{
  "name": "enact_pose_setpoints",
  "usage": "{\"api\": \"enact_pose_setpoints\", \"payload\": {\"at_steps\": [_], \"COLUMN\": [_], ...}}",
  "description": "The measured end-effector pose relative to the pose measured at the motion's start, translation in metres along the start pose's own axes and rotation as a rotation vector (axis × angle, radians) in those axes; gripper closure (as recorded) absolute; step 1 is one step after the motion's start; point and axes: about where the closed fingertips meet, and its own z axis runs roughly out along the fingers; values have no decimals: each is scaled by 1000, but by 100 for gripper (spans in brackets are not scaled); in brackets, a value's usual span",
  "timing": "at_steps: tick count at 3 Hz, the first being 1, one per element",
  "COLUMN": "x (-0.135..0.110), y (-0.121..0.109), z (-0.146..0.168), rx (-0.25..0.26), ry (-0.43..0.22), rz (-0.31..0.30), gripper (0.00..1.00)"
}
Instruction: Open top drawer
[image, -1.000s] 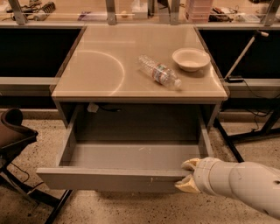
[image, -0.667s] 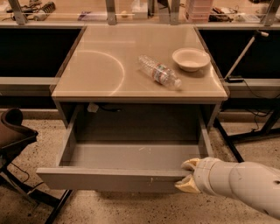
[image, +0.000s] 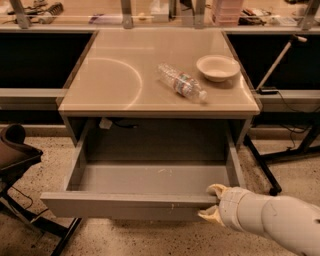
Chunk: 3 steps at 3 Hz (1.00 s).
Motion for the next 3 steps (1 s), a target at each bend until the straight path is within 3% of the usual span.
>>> {"api": "enact_pose_setpoints", "payload": {"at_steps": [3], "x": [-1], "y": [3], "z": [-3], "rx": [-9], "ry": [-9], "rz": [13], "gripper": [100]}}
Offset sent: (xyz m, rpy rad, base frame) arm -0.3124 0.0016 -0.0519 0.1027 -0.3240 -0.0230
